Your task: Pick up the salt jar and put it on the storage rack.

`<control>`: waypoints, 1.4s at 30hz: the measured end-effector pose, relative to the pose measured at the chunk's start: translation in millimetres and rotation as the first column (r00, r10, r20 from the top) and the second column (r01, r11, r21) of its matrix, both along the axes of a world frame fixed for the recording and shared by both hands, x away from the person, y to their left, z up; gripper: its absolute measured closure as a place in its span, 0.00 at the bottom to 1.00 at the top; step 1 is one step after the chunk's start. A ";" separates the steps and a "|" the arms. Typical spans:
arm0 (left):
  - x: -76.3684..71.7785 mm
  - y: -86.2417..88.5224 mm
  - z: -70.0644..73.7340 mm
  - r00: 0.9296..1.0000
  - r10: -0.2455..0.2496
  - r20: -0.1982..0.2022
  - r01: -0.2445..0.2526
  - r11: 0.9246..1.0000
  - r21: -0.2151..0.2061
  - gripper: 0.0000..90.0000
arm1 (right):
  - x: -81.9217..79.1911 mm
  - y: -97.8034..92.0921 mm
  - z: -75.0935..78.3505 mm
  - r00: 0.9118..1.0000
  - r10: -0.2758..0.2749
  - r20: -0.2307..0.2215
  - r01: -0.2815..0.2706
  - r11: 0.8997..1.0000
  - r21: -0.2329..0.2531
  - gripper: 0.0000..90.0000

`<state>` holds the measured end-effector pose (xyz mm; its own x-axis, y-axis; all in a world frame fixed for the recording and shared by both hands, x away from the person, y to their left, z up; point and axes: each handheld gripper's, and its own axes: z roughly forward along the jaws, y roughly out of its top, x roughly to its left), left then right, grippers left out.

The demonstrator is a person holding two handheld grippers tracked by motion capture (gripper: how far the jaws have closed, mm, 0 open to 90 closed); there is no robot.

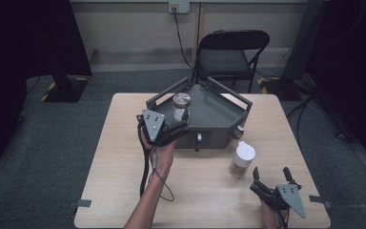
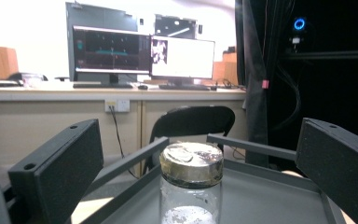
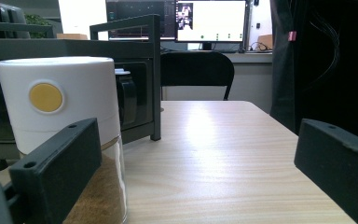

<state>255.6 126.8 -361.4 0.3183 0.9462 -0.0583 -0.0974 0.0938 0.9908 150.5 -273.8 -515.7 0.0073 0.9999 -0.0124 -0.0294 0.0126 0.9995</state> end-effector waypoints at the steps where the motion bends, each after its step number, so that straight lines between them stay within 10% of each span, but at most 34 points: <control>1: -3.5 1.0 -0.2 1.000 -0.002 0.009 0.002 1.000 -0.002 0.00 | 0.0 0.0 0.0 1.000 0.000 0.000 0.000 1.000 0.000 0.00; 15: -66.0 6.3 -38.8 1.000 -0.004 0.006 0.005 1.000 -0.024 0.01 | 0.0 0.6 0.0 1.000 -0.004 0.000 0.004 1.000 0.000 0.00; 21: -90.8 21.5 -72.8 0.997 0.073 0.014 -0.073 0.997 0.013 0.04 | 0.2 0.9 0.1 1.000 -0.004 0.000 0.004 1.000 0.000 0.00; 26: -98.0 32.3 -99.1 0.991 0.119 -0.059 -0.120 0.993 -0.017 0.00 | 0.3 1.3 0.4 1.000 -0.004 -0.002 0.004 1.000 -0.004 0.00; 42: -109.5 51.9 -144.0 0.983 0.157 -0.096 -0.159 0.987 -0.018 0.00 | 0.1 1.4 0.0 1.000 -0.007 0.000 0.007 1.000 0.000 0.00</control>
<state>146.2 178.7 -505.4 0.1568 0.9820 -0.1055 -0.0200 0.1099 0.9937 150.6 -272.5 -515.7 0.0144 0.9998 -0.0127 -0.0294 0.0132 0.9995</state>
